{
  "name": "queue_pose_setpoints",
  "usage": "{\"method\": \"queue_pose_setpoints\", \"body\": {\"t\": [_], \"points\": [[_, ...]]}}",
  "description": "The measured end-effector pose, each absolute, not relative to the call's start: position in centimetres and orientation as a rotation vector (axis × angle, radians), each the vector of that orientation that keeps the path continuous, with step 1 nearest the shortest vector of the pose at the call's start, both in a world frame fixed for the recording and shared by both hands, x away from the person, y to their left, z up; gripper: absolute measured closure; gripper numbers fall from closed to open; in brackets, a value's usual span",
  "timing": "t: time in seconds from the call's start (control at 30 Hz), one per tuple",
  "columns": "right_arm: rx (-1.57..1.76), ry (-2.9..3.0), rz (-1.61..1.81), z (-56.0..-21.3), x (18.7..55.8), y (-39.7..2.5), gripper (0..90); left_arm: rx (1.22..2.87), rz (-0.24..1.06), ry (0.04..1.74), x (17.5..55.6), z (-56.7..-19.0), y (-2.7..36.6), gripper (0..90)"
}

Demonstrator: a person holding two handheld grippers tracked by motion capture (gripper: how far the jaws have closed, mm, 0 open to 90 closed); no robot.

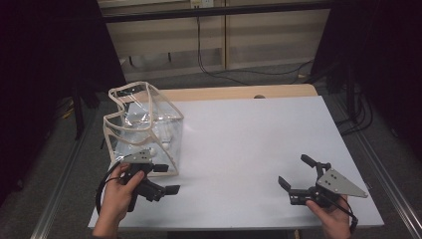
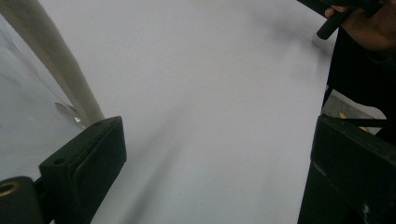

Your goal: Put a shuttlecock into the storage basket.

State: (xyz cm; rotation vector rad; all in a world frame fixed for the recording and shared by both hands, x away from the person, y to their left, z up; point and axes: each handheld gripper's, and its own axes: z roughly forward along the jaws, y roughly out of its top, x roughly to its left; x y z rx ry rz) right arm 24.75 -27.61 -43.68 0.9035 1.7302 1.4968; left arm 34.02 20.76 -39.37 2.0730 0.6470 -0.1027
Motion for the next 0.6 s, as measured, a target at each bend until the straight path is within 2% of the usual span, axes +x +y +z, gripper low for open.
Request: {"method": "queue_pose_setpoints", "body": {"t": [0.6], "points": [[0.901, 1.731, 1.495, -43.7, 24.7, -27.6, 1.6, 2.032, -0.089, 0.646, 33.7, -40.6, 21.5, 3.4]]}}
